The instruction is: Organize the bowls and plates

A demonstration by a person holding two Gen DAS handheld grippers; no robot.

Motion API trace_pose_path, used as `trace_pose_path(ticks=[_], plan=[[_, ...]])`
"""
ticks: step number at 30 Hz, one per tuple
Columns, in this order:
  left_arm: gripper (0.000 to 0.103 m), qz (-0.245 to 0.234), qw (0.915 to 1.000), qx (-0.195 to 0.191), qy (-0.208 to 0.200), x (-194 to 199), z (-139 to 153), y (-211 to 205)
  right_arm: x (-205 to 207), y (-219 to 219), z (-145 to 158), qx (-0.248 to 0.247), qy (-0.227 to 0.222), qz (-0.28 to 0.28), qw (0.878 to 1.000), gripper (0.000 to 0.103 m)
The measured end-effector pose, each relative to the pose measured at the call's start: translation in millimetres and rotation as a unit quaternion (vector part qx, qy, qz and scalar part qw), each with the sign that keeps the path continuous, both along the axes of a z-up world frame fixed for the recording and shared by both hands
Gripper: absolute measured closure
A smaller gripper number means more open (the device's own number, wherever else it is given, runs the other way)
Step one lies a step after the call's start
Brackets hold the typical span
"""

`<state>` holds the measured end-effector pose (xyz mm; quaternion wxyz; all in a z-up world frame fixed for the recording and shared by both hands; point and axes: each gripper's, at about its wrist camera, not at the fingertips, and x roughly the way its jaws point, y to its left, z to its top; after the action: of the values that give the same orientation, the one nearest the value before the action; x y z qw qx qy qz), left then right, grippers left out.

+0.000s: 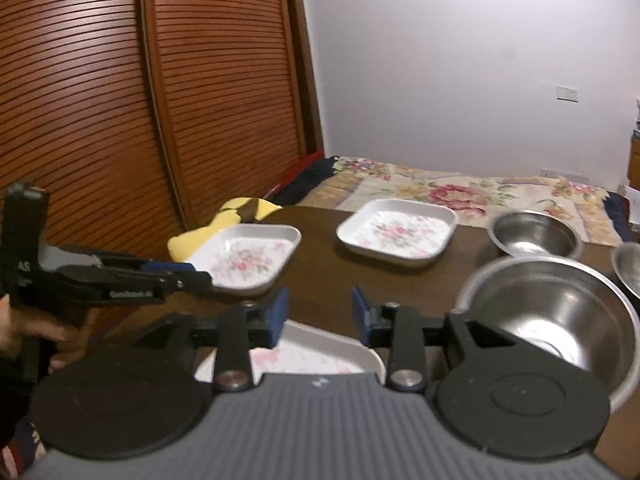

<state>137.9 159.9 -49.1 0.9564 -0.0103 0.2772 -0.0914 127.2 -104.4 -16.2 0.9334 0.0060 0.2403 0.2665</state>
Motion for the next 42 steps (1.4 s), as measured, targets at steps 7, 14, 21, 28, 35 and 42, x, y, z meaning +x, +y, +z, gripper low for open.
trace_pose_path(ticks=[7,14,21,28,35,42], plan=[[0.065,0.008,0.9999,0.008,0.001,31,2,42,40,48,-1,-0.011,0.033,0.019,0.999,0.062],[0.065,0.018,0.9997,0.002,0.013,64,-6,85,80,88,-15,-0.035,0.070,0.025,0.997,0.062],[0.076,0.014,0.9990,-0.019,0.037,87,-28,106,117,110,-36,-0.060,0.112,0.020,0.992,0.063],[0.078,0.005,0.9976,-0.043,0.054,88,-43,116,134,123,-53,-0.072,0.142,0.020,0.987,0.069],[0.088,-0.001,0.9969,-0.055,0.056,85,-41,115,137,130,-54,-0.077,0.143,0.021,0.986,0.077],[0.089,0.000,0.9962,-0.055,0.068,86,-42,113,142,131,-55,-0.083,0.142,0.027,0.986,0.083]])
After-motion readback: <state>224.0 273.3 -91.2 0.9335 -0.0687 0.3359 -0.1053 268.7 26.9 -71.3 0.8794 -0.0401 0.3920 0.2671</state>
